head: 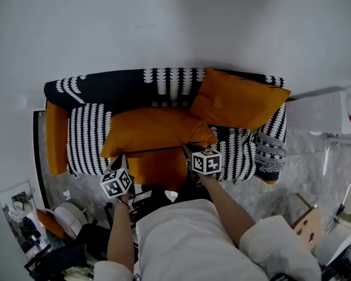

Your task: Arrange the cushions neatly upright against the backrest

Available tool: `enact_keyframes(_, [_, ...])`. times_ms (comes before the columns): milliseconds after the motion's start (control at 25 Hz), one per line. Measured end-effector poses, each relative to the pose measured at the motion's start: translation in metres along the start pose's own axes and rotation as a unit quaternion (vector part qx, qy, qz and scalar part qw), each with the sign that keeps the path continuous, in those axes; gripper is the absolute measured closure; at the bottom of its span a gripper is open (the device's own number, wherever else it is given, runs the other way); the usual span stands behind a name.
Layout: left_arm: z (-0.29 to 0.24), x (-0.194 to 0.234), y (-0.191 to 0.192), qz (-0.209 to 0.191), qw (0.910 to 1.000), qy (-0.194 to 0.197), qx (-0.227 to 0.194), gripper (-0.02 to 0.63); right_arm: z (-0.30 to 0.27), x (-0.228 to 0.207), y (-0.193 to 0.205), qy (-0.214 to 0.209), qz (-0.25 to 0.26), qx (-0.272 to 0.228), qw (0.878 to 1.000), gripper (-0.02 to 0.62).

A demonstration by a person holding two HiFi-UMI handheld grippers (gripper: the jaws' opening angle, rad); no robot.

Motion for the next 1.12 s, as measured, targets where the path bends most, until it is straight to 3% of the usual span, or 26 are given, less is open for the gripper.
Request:
enact_keyframes(240, [0.009,0.038,-0.025,-0.006,0.9975,0.068,-0.017,0.575,0.009,0.048,-0.014,0.039,-0.003,-0.047,0.998,0.569])
enact_keyframes(480, [0.018,0.091,-0.066,-0.002,0.9882,0.149,-0.035,0.575,0.012,0.112,-0.049,0.073,0.005,-0.112,0.991,0.569])
enact_keyframes(640, [0.024,0.11,-0.091,-0.041,0.9793,0.196,-0.031,0.577,0.025,0.151,-0.068,0.094,0.011,-0.17,0.981,0.569])
enact_keyframes(920, [0.051,0.126,-0.108,-0.072,0.9728,0.218,-0.027,0.578,0.06,0.213,-0.076,0.095,0.031,-0.247,0.964,0.569])
enact_keyframes(1120, [0.075,0.113,-0.101,-0.117,0.9735,0.193,-0.039,0.578,0.081,0.217,-0.063,0.085,0.029,-0.261,0.961,0.569])
Point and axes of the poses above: the fingertips, and each gripper's own axes: z backward along the fingers, x to its left, y out of its underside, the point moved 9 cm from there along z, backward along the fingers, and after that the axes turned 9 degrees about z, right-handed, at the moved point
